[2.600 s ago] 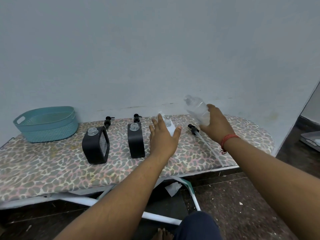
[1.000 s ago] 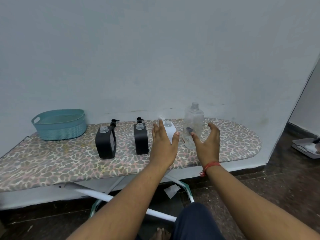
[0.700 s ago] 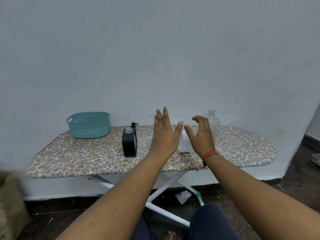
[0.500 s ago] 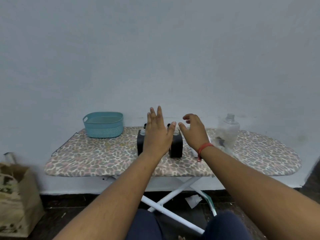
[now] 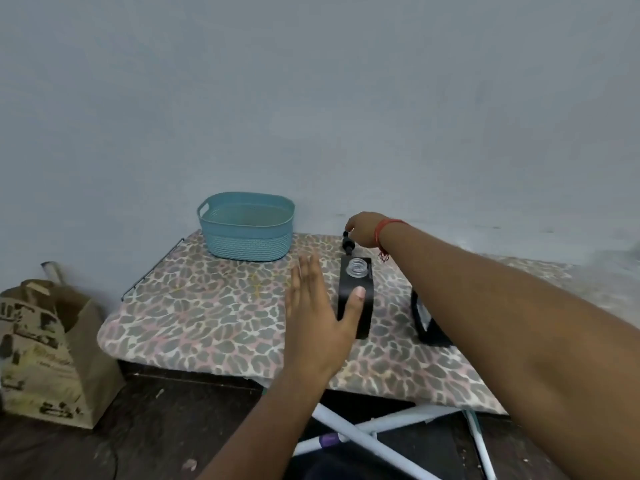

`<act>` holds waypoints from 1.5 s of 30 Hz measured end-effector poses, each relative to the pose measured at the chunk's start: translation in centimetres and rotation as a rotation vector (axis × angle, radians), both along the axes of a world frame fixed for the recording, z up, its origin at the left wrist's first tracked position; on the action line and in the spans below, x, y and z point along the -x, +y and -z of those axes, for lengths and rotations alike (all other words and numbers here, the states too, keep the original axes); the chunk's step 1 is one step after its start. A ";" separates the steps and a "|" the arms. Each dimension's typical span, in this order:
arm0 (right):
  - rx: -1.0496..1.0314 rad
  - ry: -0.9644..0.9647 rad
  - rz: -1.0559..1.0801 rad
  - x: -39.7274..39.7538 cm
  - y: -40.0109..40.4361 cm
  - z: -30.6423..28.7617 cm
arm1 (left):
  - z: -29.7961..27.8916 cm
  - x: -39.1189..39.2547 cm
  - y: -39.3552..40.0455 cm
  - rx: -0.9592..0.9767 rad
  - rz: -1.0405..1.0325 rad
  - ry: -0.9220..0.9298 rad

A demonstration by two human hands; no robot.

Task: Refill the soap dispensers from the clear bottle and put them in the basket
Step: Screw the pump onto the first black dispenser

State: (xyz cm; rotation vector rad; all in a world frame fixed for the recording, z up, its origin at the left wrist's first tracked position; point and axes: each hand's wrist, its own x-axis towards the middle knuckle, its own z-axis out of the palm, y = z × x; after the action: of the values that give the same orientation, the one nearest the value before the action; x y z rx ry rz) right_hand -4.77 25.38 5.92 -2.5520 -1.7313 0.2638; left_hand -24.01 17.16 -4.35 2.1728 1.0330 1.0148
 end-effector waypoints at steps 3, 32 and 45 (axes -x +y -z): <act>0.135 -0.042 -0.003 -0.8 2.8 1.2 | 0.7 -0.6 0.5 0.017 0.025 0.000; -1.072 0.517 0.019 3.4 -10.5 -6.1 | -2.8 -0.7 -2.2 0.089 0.000 0.166; -1.048 0.512 -0.046 5.6 -12.5 -1.9 | -2.8 -2.1 -1.4 0.184 -0.016 0.198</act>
State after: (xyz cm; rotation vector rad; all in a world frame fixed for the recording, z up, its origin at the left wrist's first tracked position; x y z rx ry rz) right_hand -10.40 12.86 7.86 -1.5162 -1.2282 -0.0134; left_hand -21.86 15.78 -1.56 2.1459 1.1857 0.6907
